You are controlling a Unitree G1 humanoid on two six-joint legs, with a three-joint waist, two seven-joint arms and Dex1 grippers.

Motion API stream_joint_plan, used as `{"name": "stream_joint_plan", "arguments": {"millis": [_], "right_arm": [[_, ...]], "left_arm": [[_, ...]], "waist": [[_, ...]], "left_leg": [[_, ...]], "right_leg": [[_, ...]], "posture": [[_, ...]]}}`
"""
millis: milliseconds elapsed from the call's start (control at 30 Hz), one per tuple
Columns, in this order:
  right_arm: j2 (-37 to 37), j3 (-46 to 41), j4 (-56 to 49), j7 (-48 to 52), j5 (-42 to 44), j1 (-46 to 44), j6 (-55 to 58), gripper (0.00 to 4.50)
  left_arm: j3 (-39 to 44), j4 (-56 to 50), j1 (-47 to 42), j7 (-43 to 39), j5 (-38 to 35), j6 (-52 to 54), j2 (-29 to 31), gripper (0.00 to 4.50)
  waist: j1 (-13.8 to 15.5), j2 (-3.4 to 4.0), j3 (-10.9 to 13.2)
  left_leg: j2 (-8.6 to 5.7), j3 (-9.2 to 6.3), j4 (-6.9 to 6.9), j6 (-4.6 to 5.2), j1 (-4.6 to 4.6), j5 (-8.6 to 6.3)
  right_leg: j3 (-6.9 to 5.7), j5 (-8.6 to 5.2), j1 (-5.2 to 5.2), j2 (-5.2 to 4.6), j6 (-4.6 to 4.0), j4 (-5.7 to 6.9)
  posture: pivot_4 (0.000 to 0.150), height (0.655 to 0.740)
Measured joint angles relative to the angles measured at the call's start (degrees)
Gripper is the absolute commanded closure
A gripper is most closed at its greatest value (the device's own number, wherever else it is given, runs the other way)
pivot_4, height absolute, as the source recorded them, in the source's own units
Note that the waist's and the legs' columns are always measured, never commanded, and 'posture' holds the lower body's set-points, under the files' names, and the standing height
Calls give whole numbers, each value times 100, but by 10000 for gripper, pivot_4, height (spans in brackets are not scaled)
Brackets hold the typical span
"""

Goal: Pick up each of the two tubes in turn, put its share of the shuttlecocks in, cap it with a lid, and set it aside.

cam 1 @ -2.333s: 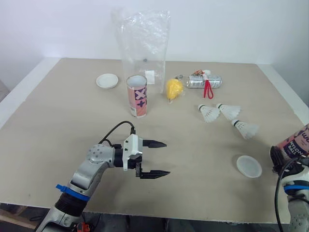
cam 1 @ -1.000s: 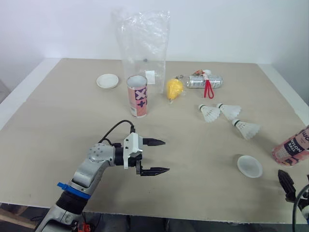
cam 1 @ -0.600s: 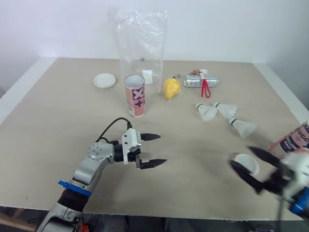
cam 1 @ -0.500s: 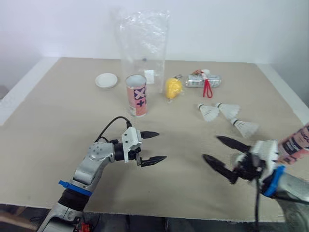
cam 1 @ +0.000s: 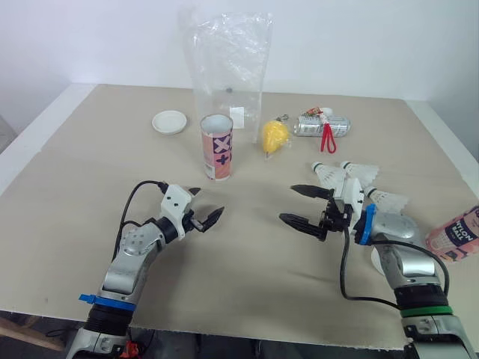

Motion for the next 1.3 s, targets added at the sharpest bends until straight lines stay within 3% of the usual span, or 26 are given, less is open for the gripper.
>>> {"name": "stream_joint_plan", "arguments": {"millis": [167, 333, 1000, 1300], "right_arm": [[150, 34, 65, -117, -101, -13, -9, 1308], [187, 33, 34, -386, -270, 40, -52, 1308], [263, 13, -788, -1287, -474, 424, 19, 1308], [273, 22, -1057, -1444, -509, 607, 139, 1308]], "left_arm": [[83, 516, -521, 576, 136, 68, -266, 0], [201, 1698, -1345, 832, 240, -60, -440, 0], [164, 5654, -3636, 53, 653, -1607, -537, 0], [376, 6546, -4053, 90, 675, -1957, -681, 0]], "waist": [[3, 0, 0], [-13, 0, 0], [-18, -2, 1], [-17, -2, 1]], "left_leg": [[-2, -1, 7, -2, 2, 8], [-2, -1, 8, -6, 2, 18], [-7, -3, 0, -8, -5, 18], [-7, -4, -1, -8, -7, 18]], "right_leg": [[-1, 10, 2, 2, 14, 1], [1, 7, 1, 5, 41, 1], [3, 1, -4, 5, 51, -1], [2, 0, -5, 6, 52, 0]], "posture": [[1500, 7400], [1500, 7400], [1500, 7400], [1500, 7400]]}}
